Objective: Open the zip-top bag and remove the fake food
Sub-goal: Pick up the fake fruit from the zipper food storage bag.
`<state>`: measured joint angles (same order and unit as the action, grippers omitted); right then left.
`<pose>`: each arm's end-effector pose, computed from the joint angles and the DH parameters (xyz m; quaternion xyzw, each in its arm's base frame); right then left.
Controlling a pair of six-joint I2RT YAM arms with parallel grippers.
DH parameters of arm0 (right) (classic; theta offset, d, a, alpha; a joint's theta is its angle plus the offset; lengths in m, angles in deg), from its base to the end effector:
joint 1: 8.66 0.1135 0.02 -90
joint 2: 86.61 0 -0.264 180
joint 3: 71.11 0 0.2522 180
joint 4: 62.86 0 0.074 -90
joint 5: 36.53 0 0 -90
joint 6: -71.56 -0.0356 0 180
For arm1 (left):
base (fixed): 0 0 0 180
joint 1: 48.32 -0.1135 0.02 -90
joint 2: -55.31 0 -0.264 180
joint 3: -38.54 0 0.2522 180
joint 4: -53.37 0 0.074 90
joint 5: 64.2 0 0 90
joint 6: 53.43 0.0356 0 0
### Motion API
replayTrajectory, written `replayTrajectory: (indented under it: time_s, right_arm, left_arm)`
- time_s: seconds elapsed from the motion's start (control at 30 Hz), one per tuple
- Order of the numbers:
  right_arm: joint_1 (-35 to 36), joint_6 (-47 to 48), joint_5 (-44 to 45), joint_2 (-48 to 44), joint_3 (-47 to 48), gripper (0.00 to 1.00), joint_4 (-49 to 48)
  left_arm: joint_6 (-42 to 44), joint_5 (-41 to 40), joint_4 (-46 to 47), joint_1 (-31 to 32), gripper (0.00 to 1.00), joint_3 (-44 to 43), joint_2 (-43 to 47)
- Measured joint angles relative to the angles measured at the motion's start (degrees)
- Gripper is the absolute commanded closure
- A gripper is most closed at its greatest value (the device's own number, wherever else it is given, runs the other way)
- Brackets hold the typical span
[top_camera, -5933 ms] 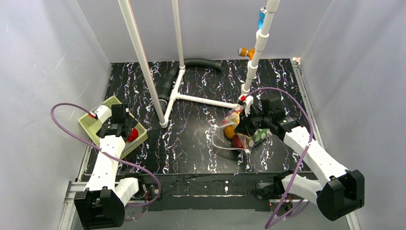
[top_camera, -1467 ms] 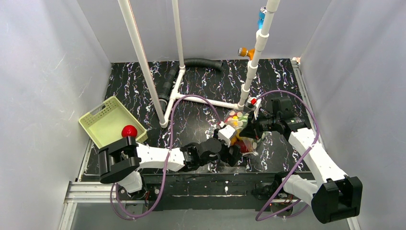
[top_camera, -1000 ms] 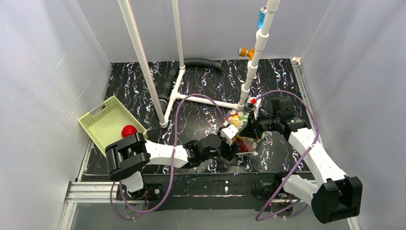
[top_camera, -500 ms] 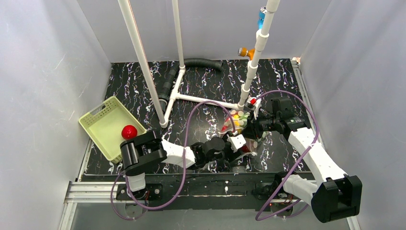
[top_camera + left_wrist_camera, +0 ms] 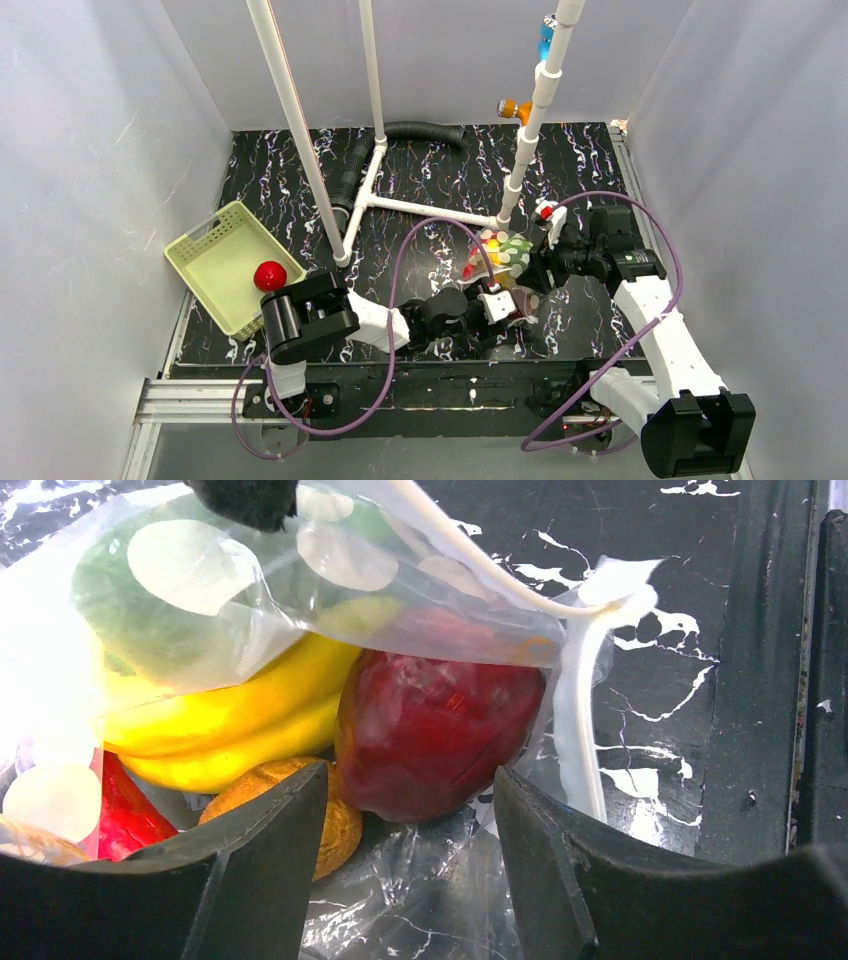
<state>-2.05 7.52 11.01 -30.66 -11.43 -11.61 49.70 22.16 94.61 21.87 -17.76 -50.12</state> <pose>0.1875 0.0459 0.2747 -0.3696 0.7972 0.2760 0.3896 0.1254 -0.3415 0.1622 0.4854 0.5770 -0.2925 0.5882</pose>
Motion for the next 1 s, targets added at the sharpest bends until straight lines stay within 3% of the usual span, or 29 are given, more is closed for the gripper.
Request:
replayTrajectory:
  time_s: [0.1,0.2,0.57,1.0]
  right_arm:
    - [-0.4,0.9,4.5,1.2,0.0,0.71,-0.1]
    - [-0.5,1.1,8.7,4.7,0.0,0.8,0.1]
    - [-0.5,1.5,12.8,14.4,0.8,0.82,4.2]
    - [1.7,2.5,14.0,19.3,1.8,0.82,6.2]
  left_arm:
    - [1.0,0.3,0.6,0.0,0.37,0.2,-0.3]
    - [1.9,0.6,1.7,0.0,0.33,0.4,-0.4]
    - [3.8,1.2,4.5,0.0,0.22,0.4,-3.3]
    - [4.5,1.4,5.9,0.0,0.21,-0.8,-5.9]
